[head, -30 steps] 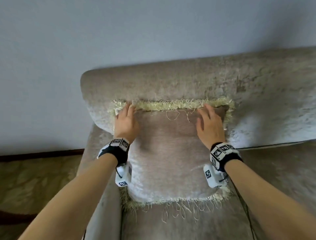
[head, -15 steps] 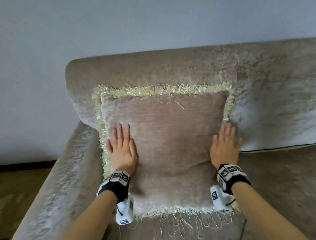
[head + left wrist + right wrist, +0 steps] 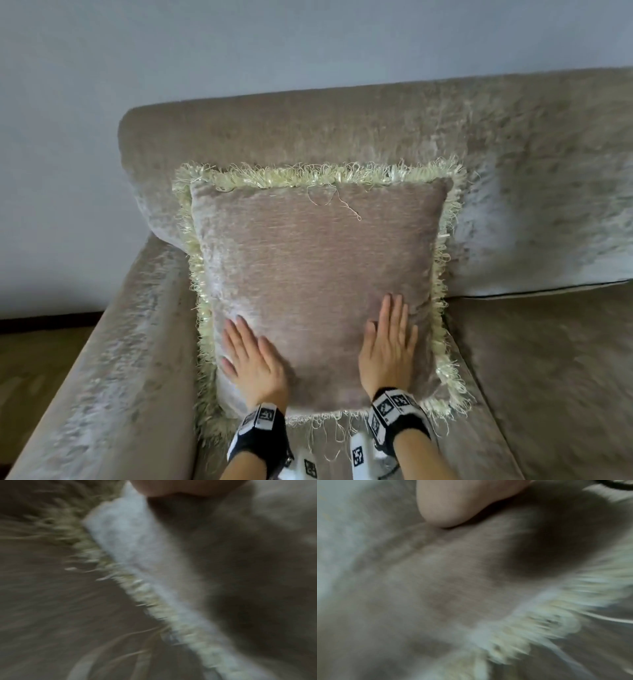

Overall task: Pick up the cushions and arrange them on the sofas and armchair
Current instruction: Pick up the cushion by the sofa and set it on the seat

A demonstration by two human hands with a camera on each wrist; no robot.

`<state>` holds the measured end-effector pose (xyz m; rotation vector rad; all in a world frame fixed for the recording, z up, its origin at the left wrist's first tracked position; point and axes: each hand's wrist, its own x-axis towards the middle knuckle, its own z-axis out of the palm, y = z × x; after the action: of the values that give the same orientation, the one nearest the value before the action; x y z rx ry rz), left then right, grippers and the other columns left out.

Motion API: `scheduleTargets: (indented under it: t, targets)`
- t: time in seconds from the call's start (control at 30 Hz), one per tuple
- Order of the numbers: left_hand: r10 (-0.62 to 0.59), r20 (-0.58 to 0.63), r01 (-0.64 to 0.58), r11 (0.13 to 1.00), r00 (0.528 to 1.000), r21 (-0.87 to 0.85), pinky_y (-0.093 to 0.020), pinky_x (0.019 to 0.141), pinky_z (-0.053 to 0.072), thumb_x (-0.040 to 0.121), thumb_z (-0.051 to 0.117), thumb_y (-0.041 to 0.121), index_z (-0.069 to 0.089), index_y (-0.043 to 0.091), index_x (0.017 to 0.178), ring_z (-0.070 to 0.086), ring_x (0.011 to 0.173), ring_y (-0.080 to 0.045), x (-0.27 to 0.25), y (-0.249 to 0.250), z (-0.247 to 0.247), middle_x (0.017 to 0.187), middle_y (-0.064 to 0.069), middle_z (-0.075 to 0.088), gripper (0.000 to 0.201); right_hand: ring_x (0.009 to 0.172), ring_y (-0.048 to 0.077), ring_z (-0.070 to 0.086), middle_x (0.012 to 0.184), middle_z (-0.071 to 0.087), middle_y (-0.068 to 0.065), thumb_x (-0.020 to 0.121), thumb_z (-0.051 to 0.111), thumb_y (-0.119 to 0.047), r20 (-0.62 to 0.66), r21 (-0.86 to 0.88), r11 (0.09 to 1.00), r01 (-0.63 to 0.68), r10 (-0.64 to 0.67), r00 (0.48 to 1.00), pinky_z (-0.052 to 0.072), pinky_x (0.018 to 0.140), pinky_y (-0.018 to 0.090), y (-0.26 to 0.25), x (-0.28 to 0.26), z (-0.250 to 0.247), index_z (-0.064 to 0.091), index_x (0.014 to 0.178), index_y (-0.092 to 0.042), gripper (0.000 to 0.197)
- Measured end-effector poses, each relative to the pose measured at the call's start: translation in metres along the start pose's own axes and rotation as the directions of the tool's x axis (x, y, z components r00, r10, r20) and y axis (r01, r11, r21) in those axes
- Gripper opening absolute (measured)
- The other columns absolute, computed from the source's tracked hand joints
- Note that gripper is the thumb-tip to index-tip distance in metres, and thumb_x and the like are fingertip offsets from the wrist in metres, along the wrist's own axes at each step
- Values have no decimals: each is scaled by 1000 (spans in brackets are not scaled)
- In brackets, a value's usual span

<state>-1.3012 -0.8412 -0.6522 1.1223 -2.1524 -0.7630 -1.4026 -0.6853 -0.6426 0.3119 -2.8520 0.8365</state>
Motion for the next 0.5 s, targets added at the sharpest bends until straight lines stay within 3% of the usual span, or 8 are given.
scheduleTargets:
  t: [0.1,0.17,0.27,0.3,0.37,0.43,0.47,0.5]
  targets:
    - [-205,123,194,976,971,98,-51,117,18,90,3,49,6,18,155,16,147,-29,-21,-73,3,161,-8,11,72,149,20,-6,161,-12,3,100,5,-41,107,-29,966,-256,257,960,7,121,48,47,-14,14,-18,150,-20,59]
    - [-263,194,235,959,945,159,-51,112,30,94,19,35,16,7,153,31,139,-40,-30,-92,-9,155,-21,25,66,149,25,3,162,-4,10,100,4,-42,130,-20,934,-357,357,925,9,121,45,58,-16,13,-9,153,-11,63]
    - [-405,229,365,909,885,199,-50,105,37,93,41,8,27,-2,146,39,129,-44,-26,-75,-32,144,-27,34,56,148,31,10,161,4,16,103,14,-38,235,108,747,-656,622,747,13,119,46,47,-5,-9,1,154,-6,62]
    - [-418,210,381,904,884,195,-50,106,36,92,39,11,28,-5,145,37,129,-45,-21,-62,-39,145,-29,33,56,148,31,11,161,4,16,103,19,-35,220,138,741,-657,624,750,15,118,47,39,0,-13,2,154,-6,61]
    - [-434,162,431,901,886,56,-52,110,32,90,26,25,22,-5,147,30,136,-45,-6,-32,-42,150,-30,26,65,147,30,18,161,6,13,102,27,-33,115,224,810,-542,530,840,23,116,50,14,10,-27,3,154,-7,63]
    - [-346,161,360,930,924,-68,-50,115,25,93,24,25,15,-1,149,26,141,-40,-4,-6,-40,154,-26,23,62,144,29,25,160,15,10,100,31,-34,2,193,884,-426,433,901,28,113,52,-7,10,-37,9,153,-10,63]
    - [-362,175,377,924,915,-60,-46,117,23,98,28,20,14,-1,151,26,142,-36,-7,-2,-35,155,-21,23,58,144,31,26,159,20,11,99,31,-32,16,213,860,-463,471,882,28,112,54,-7,3,-33,15,152,-11,59]
    - [-451,233,478,875,862,-73,-42,117,25,100,34,16,16,0,151,30,141,-33,-9,-14,-25,155,-17,26,57,144,37,21,157,22,16,99,29,-28,113,211,832,-513,501,858,26,113,57,5,-5,-22,23,149,-9,54]
